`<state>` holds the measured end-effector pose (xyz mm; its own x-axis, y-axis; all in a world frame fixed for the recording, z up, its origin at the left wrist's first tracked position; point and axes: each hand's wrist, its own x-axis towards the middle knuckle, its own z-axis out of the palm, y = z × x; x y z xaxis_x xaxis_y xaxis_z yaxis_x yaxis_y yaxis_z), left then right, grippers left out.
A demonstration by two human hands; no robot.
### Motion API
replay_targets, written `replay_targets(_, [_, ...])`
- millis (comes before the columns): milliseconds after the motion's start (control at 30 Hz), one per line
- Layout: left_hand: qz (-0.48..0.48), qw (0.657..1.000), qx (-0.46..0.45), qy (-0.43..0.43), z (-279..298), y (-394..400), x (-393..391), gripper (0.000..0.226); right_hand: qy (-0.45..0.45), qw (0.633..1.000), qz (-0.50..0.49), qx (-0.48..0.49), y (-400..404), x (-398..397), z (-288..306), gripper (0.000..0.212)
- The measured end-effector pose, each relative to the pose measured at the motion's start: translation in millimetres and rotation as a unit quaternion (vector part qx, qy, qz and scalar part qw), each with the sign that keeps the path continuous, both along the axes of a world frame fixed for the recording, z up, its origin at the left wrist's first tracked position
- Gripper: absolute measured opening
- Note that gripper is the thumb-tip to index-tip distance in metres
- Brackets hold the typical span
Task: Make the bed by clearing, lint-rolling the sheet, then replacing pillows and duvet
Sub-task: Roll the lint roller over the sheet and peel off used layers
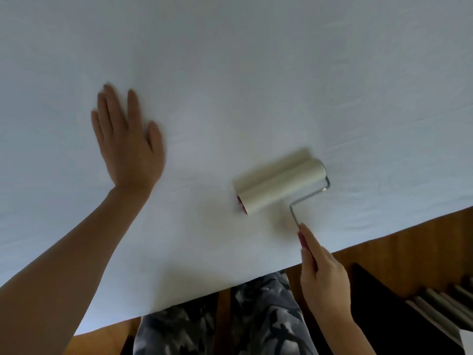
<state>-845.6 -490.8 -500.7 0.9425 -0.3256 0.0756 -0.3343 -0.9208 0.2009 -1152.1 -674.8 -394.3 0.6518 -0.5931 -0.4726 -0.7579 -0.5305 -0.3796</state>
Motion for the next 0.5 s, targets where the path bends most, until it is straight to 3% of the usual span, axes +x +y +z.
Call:
replay_targets(100, [0.0, 1.0, -0.001, -0.003, -1, 1, -1, 0.053, 0.022, 1.0, 0.003, 0.012, 2, -38, 10, 0.039])
replay_targets(200, [0.0, 1.0, -0.003, -0.001, 0, 1, -1, 0.052, 0.037, 0.999, 0.008, 0.024, 0, -56, 19, 0.048])
replay_targets(300, [-0.006, 1.0, -0.005, 0.009, 2, 3, -1, 0.052, 0.013, 1.0, -0.009, 0.026, 1, -55, 29, 0.048])
replay_targets(500, [-0.075, 0.997, 0.007, 0.001, 7, 22, 0, 0.048, -0.09, 0.995, 0.038, 0.001, 5, 29, 18, 0.043])
